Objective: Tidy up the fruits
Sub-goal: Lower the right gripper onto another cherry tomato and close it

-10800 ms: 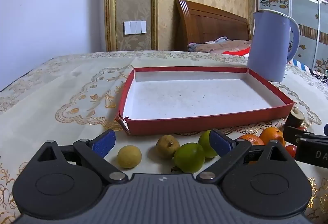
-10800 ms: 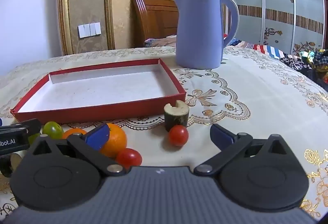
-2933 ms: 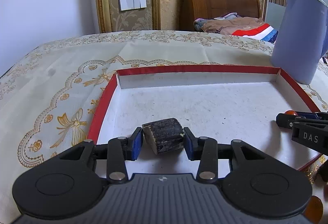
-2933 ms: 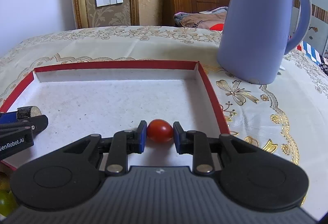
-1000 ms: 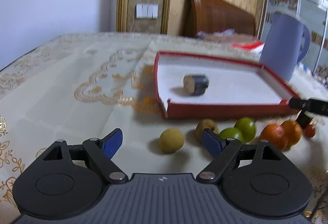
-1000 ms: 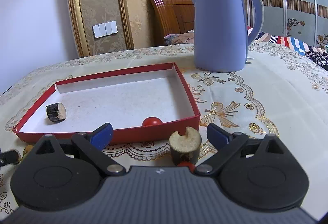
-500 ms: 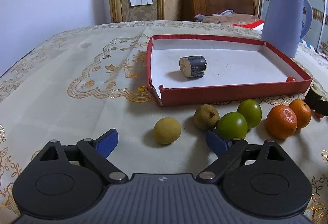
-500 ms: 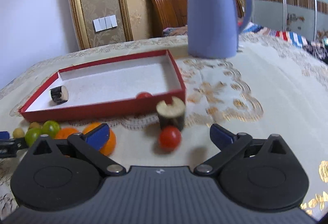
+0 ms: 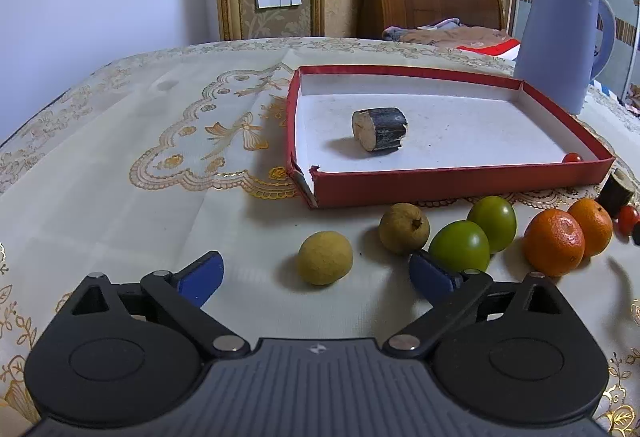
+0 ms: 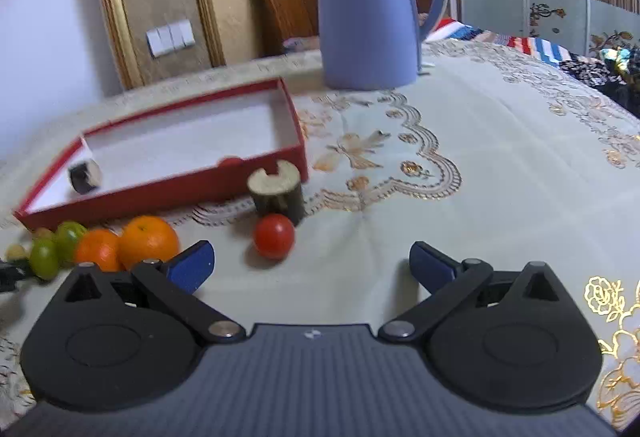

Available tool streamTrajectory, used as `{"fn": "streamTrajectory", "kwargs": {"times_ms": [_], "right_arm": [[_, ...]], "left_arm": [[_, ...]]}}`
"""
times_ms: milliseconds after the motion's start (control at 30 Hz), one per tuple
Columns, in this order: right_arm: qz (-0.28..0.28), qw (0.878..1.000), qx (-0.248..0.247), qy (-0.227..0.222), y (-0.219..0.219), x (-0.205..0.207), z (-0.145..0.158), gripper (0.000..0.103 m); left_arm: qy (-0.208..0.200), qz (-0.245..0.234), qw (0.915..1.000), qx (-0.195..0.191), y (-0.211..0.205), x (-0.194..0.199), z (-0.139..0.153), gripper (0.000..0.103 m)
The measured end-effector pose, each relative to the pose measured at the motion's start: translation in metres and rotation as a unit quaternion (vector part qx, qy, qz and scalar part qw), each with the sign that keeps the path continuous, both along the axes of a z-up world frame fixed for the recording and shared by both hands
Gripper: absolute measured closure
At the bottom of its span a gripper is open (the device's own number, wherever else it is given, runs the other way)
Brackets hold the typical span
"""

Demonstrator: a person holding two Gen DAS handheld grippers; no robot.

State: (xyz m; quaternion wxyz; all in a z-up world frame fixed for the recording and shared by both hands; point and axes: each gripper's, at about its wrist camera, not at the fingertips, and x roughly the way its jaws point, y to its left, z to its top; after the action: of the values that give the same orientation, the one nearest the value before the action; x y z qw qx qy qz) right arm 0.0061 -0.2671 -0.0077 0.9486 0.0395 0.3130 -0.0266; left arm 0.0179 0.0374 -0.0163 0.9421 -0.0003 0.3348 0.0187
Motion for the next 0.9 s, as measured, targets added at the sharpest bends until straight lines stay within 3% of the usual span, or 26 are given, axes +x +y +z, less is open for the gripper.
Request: {"fn": "streamTrajectory", "kwargs": {"times_ms": [167, 367, 633, 833, 867, 900], "right_arm": [[0.0, 0.999, -0.034, 0.008, 0.01, 0.008, -0.001, 0.009], [-0.002, 0.999, -0.036, 0.012, 0.01, 0.018, -0.001, 0.025], [0.003, 0.998, -0.054, 0.014, 0.019, 0.023, -0.002, 0.028], [0.014, 0.998, -0.055, 0.012, 0.021, 0.022, -0.001, 0.042], [0.016, 0.998, -0.054, 0.011, 0.021, 0.022, -0.001, 0.048], [0.018, 0.998, -0.054, 0.009, 0.022, 0.021, -0.001, 0.061]], "left_arm": [[0.001, 0.001, 1.0, 0.001, 0.0, 0.0, 0.0, 0.001], [0.001, 0.001, 1.0, 0.001, 0.0, 0.0, 0.0, 0.0], [0.001, 0.001, 1.0, 0.001, 0.0, 0.0, 0.0, 0.0], [0.001, 0.001, 1.0, 0.001, 0.0, 0.0, 0.0, 0.0], [0.001, 0.001, 1.0, 0.001, 0.0, 0.0, 0.0, 0.0], [0.001, 0.001, 1.0, 0.0, 0.0, 0.0, 0.0, 0.0]]}}
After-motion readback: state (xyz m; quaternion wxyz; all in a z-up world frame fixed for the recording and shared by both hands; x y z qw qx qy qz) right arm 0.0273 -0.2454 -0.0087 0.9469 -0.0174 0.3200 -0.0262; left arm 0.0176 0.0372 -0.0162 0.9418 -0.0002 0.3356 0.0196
